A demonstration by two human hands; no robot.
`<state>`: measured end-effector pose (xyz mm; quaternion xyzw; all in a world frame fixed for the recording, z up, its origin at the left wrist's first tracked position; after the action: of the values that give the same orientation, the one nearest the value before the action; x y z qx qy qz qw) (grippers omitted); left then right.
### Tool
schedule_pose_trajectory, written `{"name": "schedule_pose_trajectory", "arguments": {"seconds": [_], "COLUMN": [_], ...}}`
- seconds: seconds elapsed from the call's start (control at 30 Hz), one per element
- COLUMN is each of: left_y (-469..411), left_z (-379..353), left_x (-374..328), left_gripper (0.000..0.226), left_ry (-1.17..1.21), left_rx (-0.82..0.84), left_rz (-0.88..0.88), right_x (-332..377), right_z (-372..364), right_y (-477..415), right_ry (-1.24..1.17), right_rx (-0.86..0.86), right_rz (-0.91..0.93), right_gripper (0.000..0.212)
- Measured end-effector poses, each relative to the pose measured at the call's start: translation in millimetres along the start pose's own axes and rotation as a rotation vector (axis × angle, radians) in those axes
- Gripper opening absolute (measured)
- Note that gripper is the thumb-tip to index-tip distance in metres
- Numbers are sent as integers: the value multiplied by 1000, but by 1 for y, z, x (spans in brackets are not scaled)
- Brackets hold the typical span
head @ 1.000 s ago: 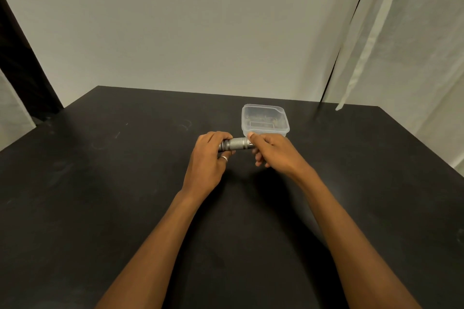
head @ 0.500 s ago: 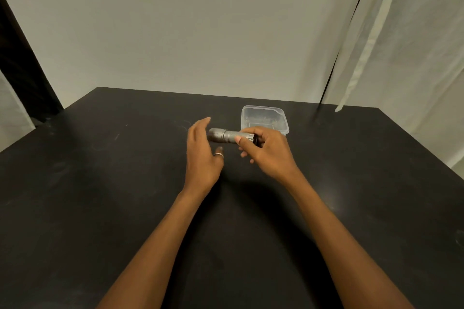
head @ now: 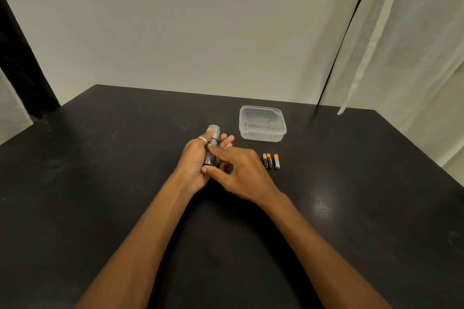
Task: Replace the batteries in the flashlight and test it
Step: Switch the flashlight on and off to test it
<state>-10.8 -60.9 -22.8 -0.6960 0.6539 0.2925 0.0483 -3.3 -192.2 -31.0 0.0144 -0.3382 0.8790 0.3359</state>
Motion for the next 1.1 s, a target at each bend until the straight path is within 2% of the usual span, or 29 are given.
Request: {"name": "schedule_pose_trajectory", "arguments": {"seconds": [0.1,0.27,0.4,0.63,0.77,0.97,1.1], "left_y": [-2,-4,-4,-1,-1,-1,-2], "left_z": [0,-2,-1,-2,-2,-2,-1], "left_x": [-1,2,2,4,4,6,5], "left_gripper": [40,28,26,24,21,34,40], "left_ry": [-28,-82,-164,-230,-210,-243,-254], "left_rx": [-9,-2,-18,-21,-51,-58,-64], "left_rz": [2,2,-28,-95,-102,-96,-92], "right_x": [-1,-3,0,2,3,5,6], "right_z": [-4,-7,-8,-11,-9,-5,-5], "right_y": [0,3,3,5,4,2,3], "right_ry": [10,59,92,130,121,123,111], "right_rx": [20,16,16,13,38,54,53], "right_rz": [8,19,54,43,40,13,3], "right_gripper": [47,48,48,34,34,36,46]}}
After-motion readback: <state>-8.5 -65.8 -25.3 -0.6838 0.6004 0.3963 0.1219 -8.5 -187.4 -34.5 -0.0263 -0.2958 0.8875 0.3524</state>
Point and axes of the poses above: each hand's wrist, its own y-axis away from the middle knuckle, its own z-axis out of the back of the hand, x = y × z, the point moved 1 cm from there along -y, towards the middle knuckle, and after that the axes turned 15 degrees about y, right-handed, at the moved point
